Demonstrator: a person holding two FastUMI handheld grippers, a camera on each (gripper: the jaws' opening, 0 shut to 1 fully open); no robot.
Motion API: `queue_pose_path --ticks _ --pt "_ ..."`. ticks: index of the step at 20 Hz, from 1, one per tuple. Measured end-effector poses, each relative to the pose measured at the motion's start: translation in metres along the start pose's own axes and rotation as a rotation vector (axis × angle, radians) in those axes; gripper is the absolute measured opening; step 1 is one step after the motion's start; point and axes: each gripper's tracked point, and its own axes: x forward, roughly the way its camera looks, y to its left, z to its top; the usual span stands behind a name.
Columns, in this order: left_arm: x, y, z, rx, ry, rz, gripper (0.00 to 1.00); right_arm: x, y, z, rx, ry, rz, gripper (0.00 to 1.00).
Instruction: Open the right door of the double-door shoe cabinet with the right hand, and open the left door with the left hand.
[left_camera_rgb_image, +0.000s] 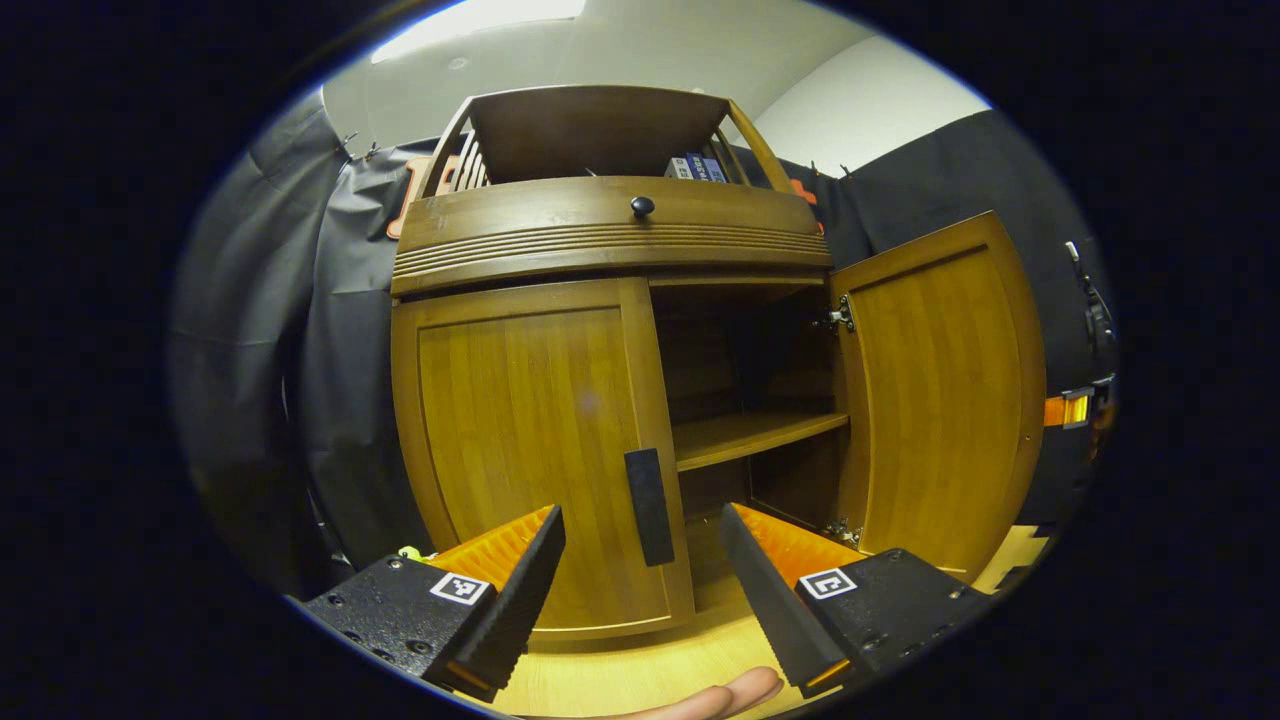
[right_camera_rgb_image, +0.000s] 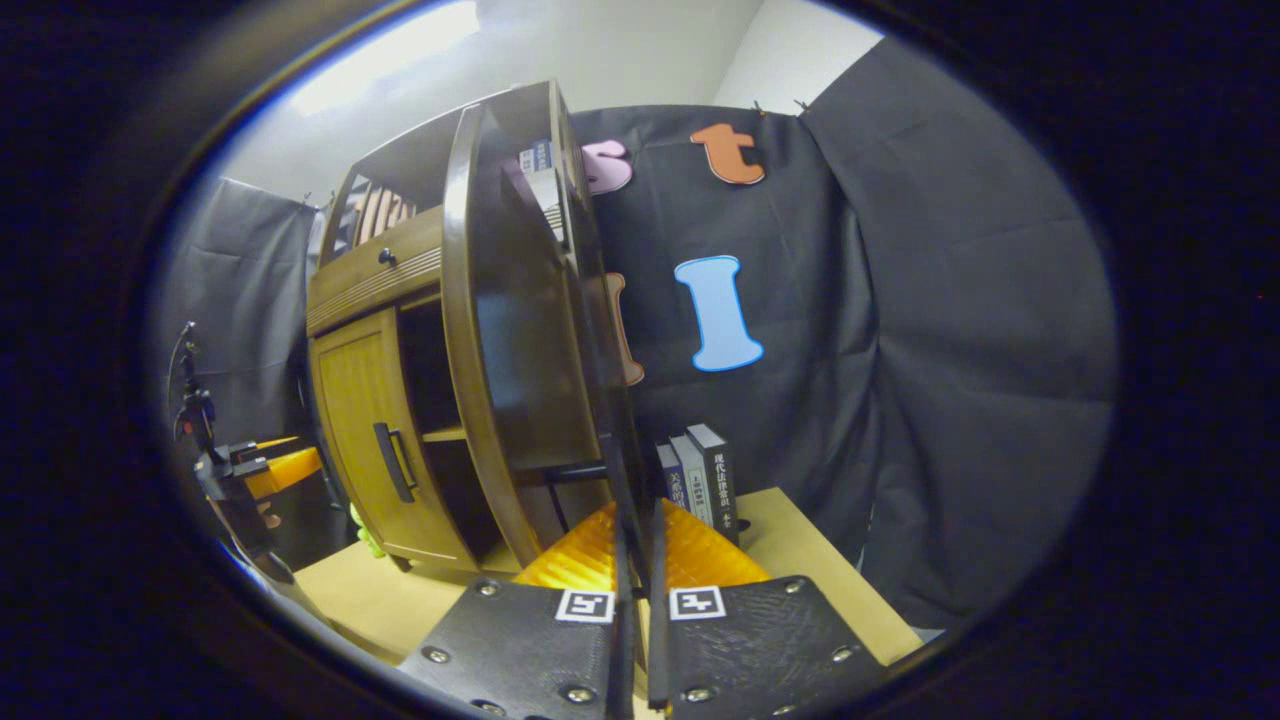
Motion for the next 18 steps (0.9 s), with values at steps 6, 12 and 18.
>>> queue_pose_path --ticks 6,12,18 --pt "0.017 0.002 -0.005 -0.017 0.003 0.013 0.99 -0.027 -0.021 0.011 -0.079 -0.026 -0.114 0.58" --pt "0.049 0.006 -0.019 -0.03 0.012 0.056 0.99 -0.08 -0.034 0.037 0.036 -0.13 -0.2 0.99" --pt "0.092 0.018 -0.034 -0.052 -0.026 0.128 0.96 -0.12 0.036 0.036 -0.078 -0.142 -0.204 0.99"
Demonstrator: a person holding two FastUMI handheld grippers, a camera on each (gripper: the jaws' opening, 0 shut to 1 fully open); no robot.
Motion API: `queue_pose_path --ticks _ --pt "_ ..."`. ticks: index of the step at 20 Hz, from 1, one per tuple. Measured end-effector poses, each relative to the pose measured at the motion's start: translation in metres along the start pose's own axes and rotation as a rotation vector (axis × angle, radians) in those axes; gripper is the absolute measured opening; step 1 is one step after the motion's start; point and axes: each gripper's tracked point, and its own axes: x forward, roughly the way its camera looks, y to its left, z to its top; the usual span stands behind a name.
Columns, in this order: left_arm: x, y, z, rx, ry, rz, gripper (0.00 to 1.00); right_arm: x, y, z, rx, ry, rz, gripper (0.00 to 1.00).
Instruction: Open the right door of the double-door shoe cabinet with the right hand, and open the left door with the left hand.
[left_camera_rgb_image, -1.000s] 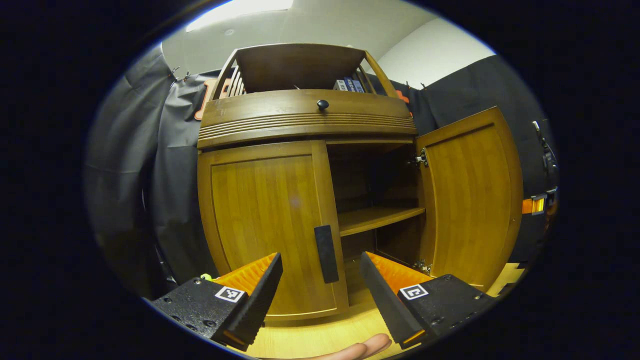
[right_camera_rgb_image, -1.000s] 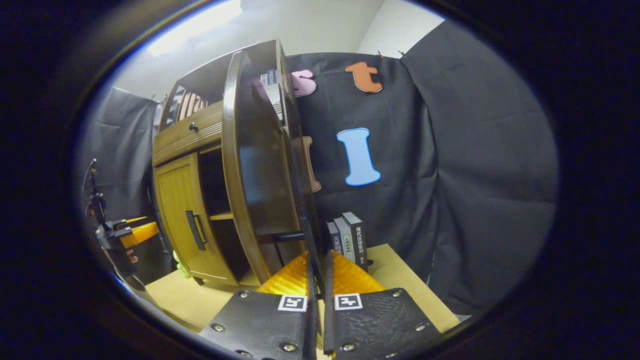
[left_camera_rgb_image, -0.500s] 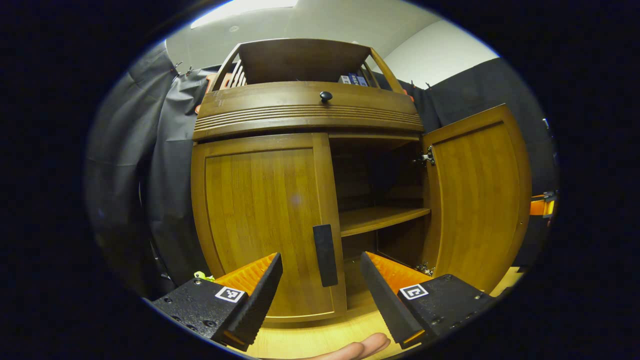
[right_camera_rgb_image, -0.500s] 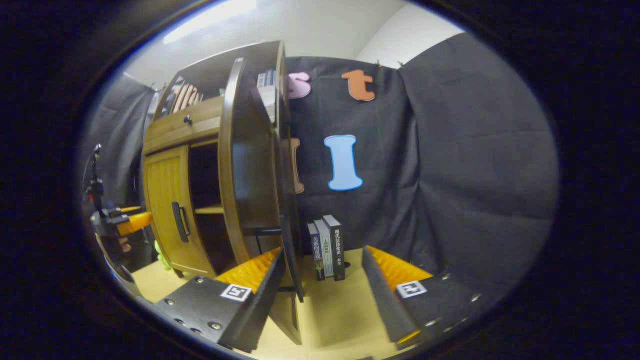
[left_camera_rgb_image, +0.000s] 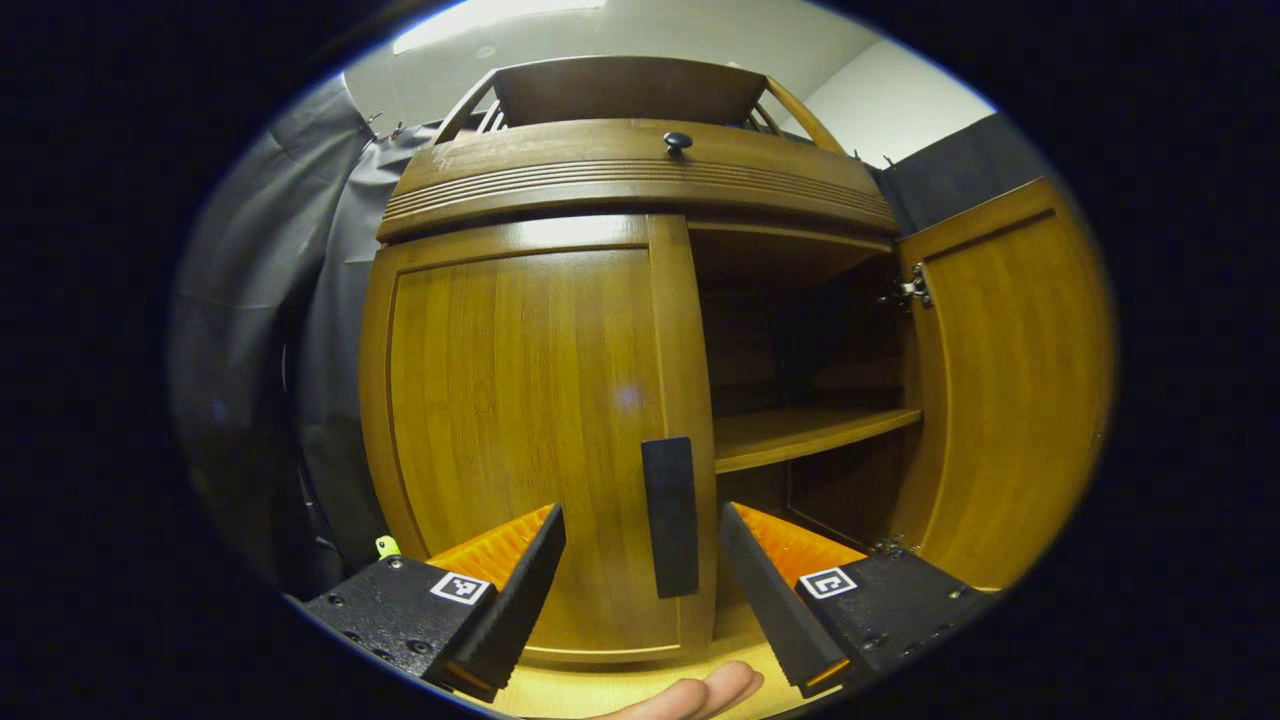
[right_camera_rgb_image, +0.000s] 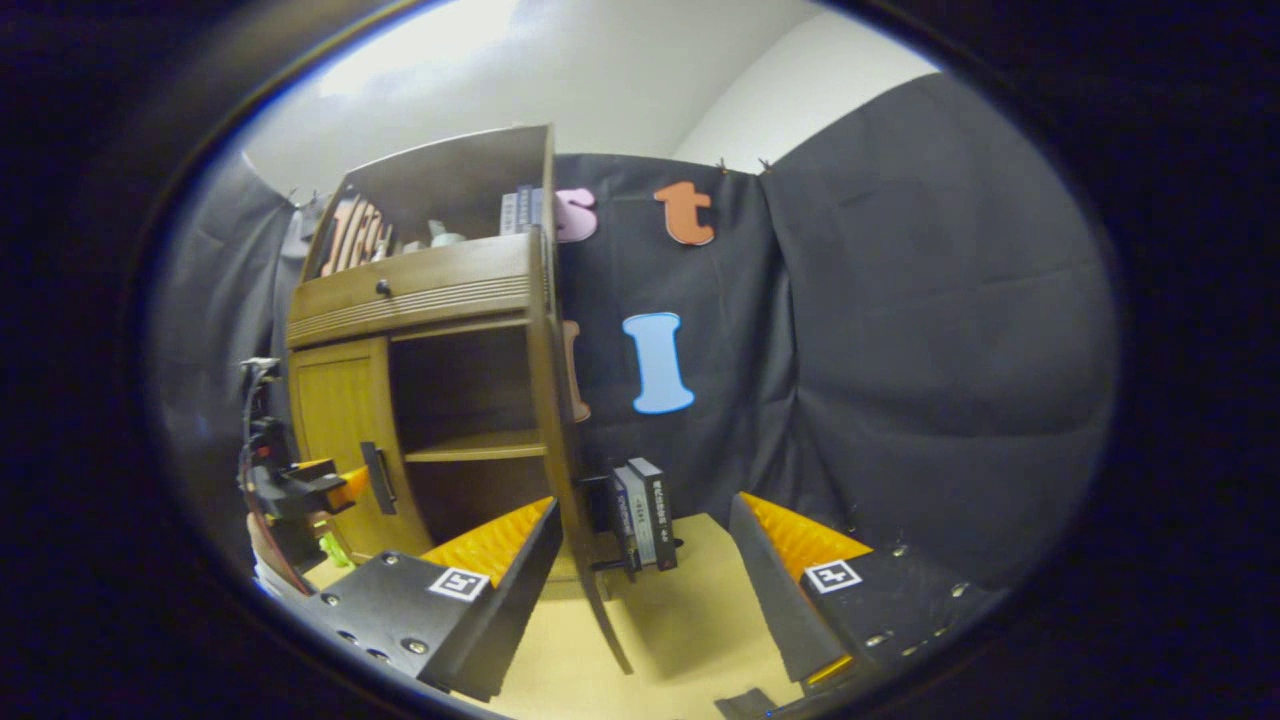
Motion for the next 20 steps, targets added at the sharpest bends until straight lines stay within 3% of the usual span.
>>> queue_pose_path --ticks 2,4,6,8,11,12,16,20 --pt "0.015 -0.006 -0.004 -0.046 -0.033 -0.026 0.99 -0.019 0.043 -0.007 -0.001 -0.014 0.06 0.94" --pt "0.027 -0.013 -0.011 -0.071 -0.049 -0.038 0.95 -0.039 0.09 -0.022 0.017 -0.02 0.145 1.0" --pt "0.04 -0.013 -0.021 -0.102 -0.055 -0.027 0.77 -0.056 0.129 -0.032 0.042 -0.033 0.218 0.95" --pt "0.044 -0.026 -0.027 -0.085 -0.026 -0.049 0.6 -0.069 0.153 -0.042 0.07 -0.031 0.256 0.99" --pt "0.049 -0.022 -0.029 0.023 -0.008 -0.028 0.34 -0.076 0.156 -0.052 0.065 -0.016 0.217 0.94" --pt "0.049 -0.023 -0.028 0.017 -0.015 -0.019 0.36 -0.079 0.145 -0.053 0.052 -0.014 0.177 0.99" --pt "0.049 -0.021 -0.026 0.017 -0.009 -0.016 0.34 -0.091 0.139 -0.042 0.019 -0.043 0.112 0.94" --pt "0.044 -0.022 -0.026 0.03 0.025 -0.024 0.34 -0.115 0.147 -0.039 0.02 -0.058 0.146 0.99"
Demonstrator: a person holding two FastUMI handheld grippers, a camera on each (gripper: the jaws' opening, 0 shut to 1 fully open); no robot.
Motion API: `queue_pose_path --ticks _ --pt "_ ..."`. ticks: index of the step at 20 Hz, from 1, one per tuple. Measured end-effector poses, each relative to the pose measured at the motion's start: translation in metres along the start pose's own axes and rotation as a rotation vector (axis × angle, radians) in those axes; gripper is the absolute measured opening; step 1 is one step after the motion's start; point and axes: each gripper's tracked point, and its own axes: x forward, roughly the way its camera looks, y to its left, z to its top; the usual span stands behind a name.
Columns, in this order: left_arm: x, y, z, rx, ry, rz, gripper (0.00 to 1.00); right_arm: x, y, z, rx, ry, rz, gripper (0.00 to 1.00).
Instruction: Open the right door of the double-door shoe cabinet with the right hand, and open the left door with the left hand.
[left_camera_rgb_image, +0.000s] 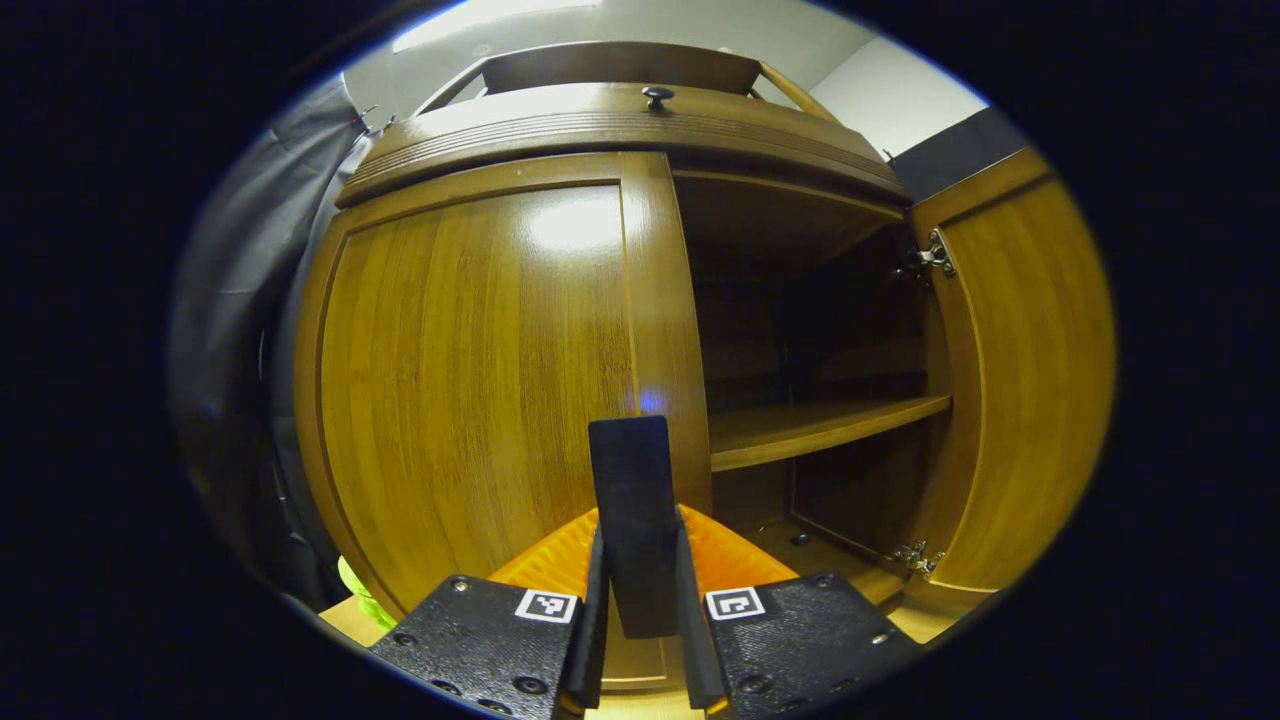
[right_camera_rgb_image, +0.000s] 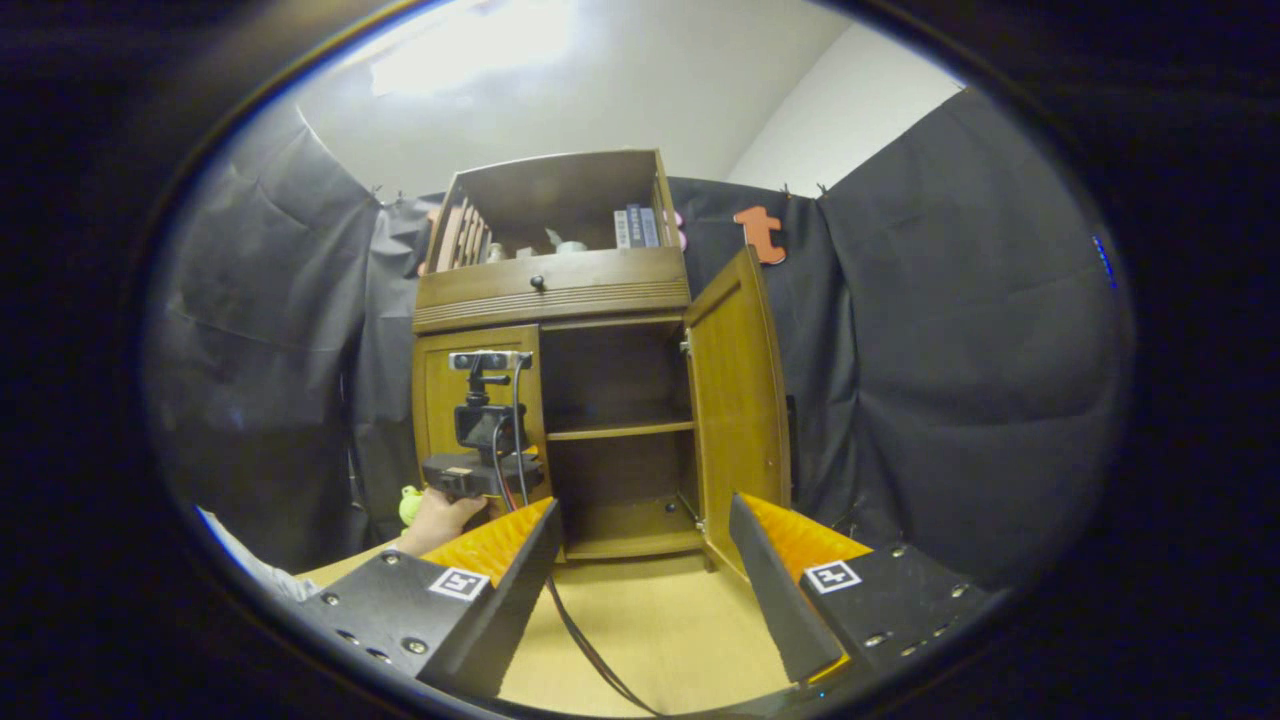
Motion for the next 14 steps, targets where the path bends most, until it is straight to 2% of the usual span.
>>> queue_pose_path --ticks 4,7,8,9,14 --pt "-0.001 0.001 0.003 0.04 0.038 -0.021 0.34 -0.02 0.013 0.0 -0.032 0.005 0.029 0.99" --pt "-0.007 -0.002 0.009 -0.006 0.063 -0.062 0.31 -0.03 0.024 0.009 -0.048 -0.012 0.046 0.99" --pt "-0.01 -0.003 0.012 -0.012 0.068 -0.073 0.32 -0.034 0.023 0.014 -0.047 -0.024 0.041 0.94" --pt "-0.012 -0.003 0.017 -0.009 0.071 -0.083 0.33 -0.037 0.024 0.018 -0.044 -0.03 0.04 0.99" --pt "-0.028 -0.003 0.017 0.0 0.082 -0.119 0.34 -0.049 0.025 0.029 -0.036 -0.044 0.036 0.99"
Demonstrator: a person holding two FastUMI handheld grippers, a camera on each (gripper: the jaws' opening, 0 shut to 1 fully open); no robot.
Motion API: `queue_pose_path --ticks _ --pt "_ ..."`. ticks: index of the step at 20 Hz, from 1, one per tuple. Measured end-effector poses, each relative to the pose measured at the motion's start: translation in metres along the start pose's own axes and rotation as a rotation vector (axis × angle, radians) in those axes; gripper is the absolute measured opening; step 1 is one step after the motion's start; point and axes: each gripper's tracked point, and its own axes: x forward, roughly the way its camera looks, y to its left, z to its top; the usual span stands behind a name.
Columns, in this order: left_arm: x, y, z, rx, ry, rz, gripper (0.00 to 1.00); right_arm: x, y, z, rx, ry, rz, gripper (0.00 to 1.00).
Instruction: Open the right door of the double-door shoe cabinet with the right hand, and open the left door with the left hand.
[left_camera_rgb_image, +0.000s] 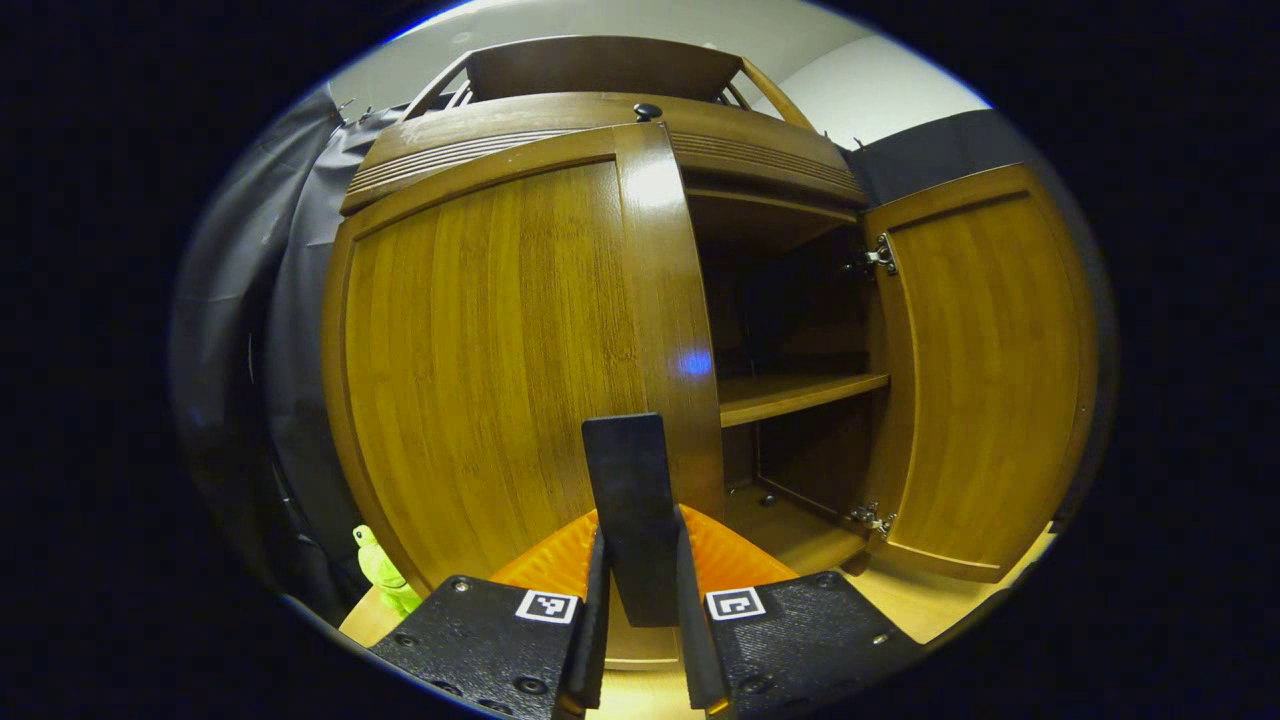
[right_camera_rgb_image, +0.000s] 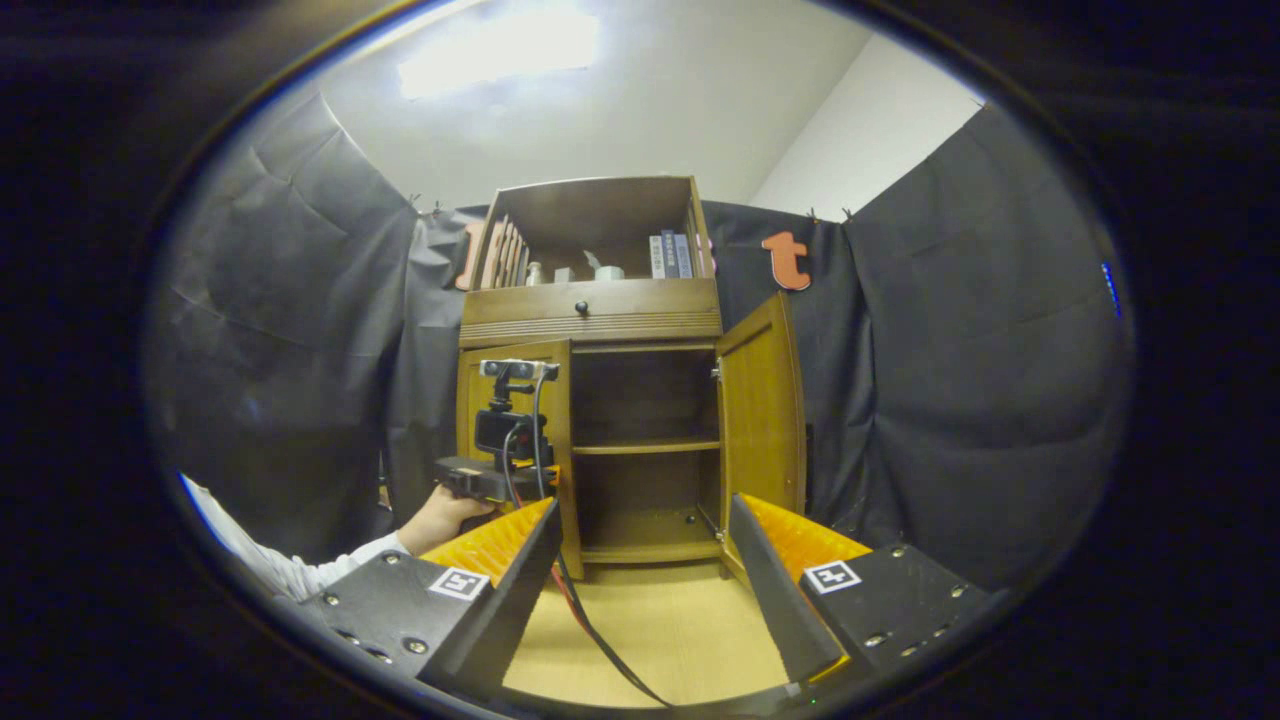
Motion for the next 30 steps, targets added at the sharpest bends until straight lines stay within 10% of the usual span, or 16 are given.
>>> queue_pose_path --ticks 30 --pt "-0.122 0.066 -0.024 -0.043 -0.028 -0.039 0.32 -0.001 0.025 -0.002 -0.029 0.014 0.018 0.99"
